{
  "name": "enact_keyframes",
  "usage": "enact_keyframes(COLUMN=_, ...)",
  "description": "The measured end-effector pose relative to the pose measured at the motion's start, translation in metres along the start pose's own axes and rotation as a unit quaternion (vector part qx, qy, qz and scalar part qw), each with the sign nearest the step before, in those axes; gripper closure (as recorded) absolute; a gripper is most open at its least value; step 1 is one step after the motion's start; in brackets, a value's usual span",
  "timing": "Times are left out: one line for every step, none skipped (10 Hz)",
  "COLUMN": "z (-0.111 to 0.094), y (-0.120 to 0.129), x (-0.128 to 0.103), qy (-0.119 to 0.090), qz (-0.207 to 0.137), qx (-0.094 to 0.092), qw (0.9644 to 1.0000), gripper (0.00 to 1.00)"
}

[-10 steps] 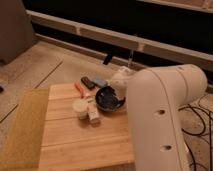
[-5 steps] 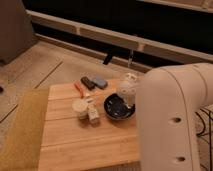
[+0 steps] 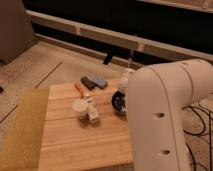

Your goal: Drag the ceramic bowl in a circle

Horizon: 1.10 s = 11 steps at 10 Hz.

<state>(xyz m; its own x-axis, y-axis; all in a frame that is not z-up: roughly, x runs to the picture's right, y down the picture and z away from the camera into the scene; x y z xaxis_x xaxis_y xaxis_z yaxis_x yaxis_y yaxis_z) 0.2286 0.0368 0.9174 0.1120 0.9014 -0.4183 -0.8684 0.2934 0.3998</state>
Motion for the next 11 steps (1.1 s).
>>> enact_keyframes(z=0.002, y=0.004, x=-0.02, qy=0.0, qz=0.002, qx=0.017, qw=0.9999, gripper=1.0)
enact_keyframes(z=0.002, y=0.011, x=-0.03, qy=-0.002, qz=-0.001, qx=0.021, qw=0.9998, gripper=1.0)
enact_keyframes(z=0.0, y=0.022, x=-0.039, qy=-0.004, qz=-0.005, qx=0.021, qw=0.9998, gripper=1.0)
enact_keyframes(z=-0.002, y=0.039, x=-0.047, qy=-0.006, qz=-0.014, qx=0.016, qw=0.9998, gripper=1.0)
enact_keyframes(z=-0.005, y=0.058, x=-0.05, qy=-0.008, qz=-0.024, qx=0.006, qw=0.9996, gripper=1.0)
enact_keyframes(z=-0.007, y=0.076, x=-0.05, qy=-0.01, qz=-0.034, qx=-0.005, qw=0.9994, gripper=1.0)
enact_keyframes(z=-0.011, y=0.095, x=-0.045, qy=-0.011, qz=-0.043, qx=-0.025, qw=0.9987, gripper=1.0)
enact_keyframes(z=-0.019, y=0.115, x=-0.037, qy=-0.014, qz=-0.054, qx=-0.053, qw=0.9971, gripper=1.0)
enact_keyframes(z=-0.029, y=0.13, x=-0.025, qy=-0.019, qz=-0.065, qx=-0.077, qw=0.9947, gripper=1.0)
enact_keyframes(z=-0.039, y=0.137, x=-0.009, qy=-0.027, qz=-0.077, qx=-0.097, qw=0.992, gripper=1.0)
enact_keyframes(z=-0.046, y=0.135, x=0.005, qy=-0.032, qz=-0.085, qx=-0.105, qw=0.9903, gripper=1.0)
